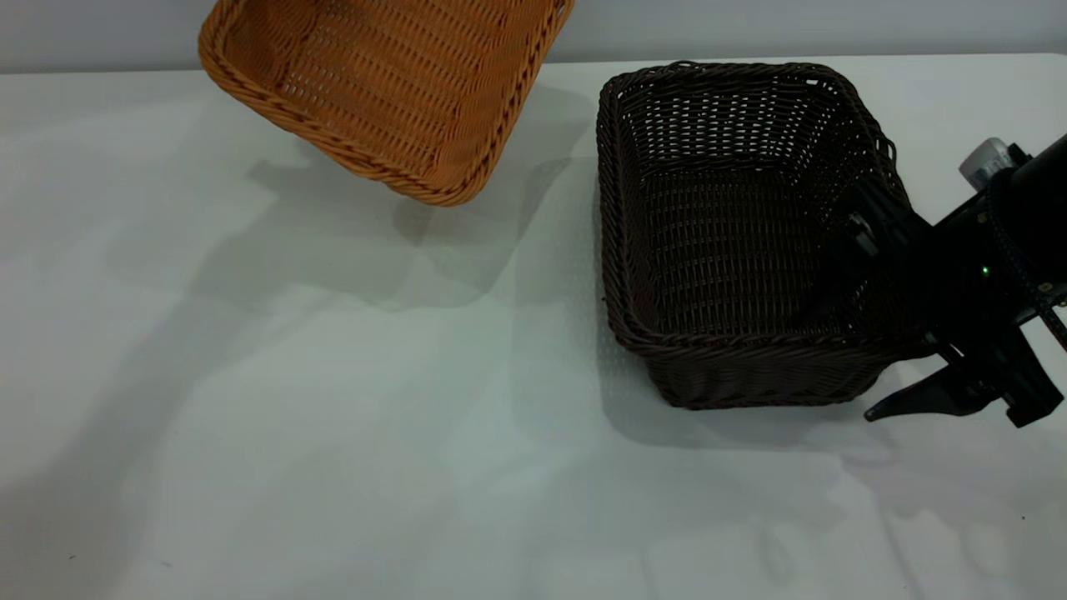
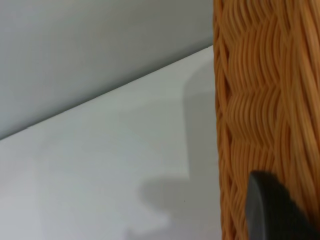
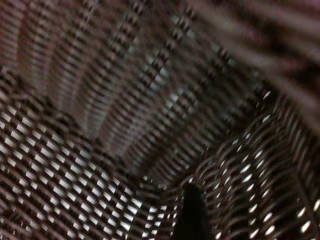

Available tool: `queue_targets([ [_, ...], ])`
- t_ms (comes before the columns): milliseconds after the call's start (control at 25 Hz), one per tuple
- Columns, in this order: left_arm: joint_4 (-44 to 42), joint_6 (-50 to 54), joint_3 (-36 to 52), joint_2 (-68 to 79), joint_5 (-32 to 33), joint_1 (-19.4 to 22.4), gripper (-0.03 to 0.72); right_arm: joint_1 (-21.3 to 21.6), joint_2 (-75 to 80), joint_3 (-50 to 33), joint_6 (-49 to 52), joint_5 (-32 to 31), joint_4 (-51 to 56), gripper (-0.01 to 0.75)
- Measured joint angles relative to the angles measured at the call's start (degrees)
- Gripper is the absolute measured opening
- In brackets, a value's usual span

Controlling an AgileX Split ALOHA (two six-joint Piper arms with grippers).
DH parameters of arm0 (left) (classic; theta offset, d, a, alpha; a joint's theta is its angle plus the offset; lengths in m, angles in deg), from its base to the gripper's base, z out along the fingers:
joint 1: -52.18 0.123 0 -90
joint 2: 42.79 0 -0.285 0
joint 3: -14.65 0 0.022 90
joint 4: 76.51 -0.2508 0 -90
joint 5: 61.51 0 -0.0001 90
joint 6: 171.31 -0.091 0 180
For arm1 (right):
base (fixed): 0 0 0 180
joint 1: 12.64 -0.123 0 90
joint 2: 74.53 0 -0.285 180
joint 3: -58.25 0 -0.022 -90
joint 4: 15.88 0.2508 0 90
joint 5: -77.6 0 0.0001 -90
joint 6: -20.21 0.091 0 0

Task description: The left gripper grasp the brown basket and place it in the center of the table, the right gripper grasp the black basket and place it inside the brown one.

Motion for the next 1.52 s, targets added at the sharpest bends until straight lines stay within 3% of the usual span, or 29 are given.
queue_targets([
  [280,0.0,-0.56,0.0,-0.12,0.0,0.48,0.083,0.05,0.06,2.24,-2.33,3.65,0.71,0.207],
  [400,0.0,-1.29,0.0,-0.96,0.29,1.3,0.083,1.05,0.06,4.66,-5.24,5.23,0.95,0.131],
  [640,0.0,-1.69,0.0,-3.64,2.11,1.58,0.083,7.31,0.25,6.74,-13.22,5.49,0.02,0.12],
  [920,-0.01,-6.25,0.0,-3.73,10.7,1.46,0.083,20.99,0.42,9.28,-25.86,-0.17,-1.89,0.118],
  [1040,-0.01,-13.49,0.0,-3.73,16.13,0.23,0.083,26.89,-0.4,11.9,-29.84,-6.27,-3.81,0.115],
  [1240,0.49,-28.92,0.0,-2.86,25.27,-3.95,0.083,33.25,-3.35,18.64,-28.54,-15.7,-10.72,0.115],
  [1520,9.2,-52.6,0.0,1.63,26.86,-10.06,0.083,35.93,-3.75,24.78,-20.92,-22.16,-22.67,0.115],
])
